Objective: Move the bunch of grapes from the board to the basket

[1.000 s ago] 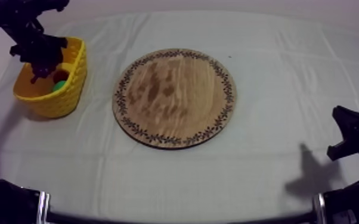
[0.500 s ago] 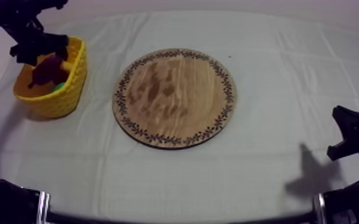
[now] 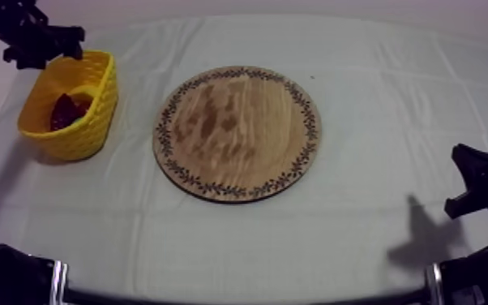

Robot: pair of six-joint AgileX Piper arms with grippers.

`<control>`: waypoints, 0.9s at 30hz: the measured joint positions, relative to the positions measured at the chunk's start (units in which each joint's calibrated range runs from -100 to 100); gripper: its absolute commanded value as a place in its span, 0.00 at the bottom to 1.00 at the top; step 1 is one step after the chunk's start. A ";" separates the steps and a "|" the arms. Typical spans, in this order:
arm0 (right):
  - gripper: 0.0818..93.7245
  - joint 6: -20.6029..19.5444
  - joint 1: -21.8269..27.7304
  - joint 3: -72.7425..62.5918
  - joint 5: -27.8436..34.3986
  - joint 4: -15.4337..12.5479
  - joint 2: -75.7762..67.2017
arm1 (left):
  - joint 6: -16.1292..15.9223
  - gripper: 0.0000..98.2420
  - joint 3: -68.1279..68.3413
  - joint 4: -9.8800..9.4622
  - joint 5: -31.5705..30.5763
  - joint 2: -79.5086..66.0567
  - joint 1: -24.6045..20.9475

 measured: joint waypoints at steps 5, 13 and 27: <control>0.00 0.00 0.00 0.00 0.00 0.00 0.00 | -1.67 0.26 3.43 -0.42 -4.38 -7.40 -0.80; 0.00 0.00 0.00 0.00 0.00 0.00 0.00 | -7.12 0.02 15.71 -1.34 -15.38 -24.41 -1.70; 0.00 0.00 0.00 0.00 0.00 0.00 0.00 | -5.42 0.00 45.93 0.23 -25.14 -62.81 -5.13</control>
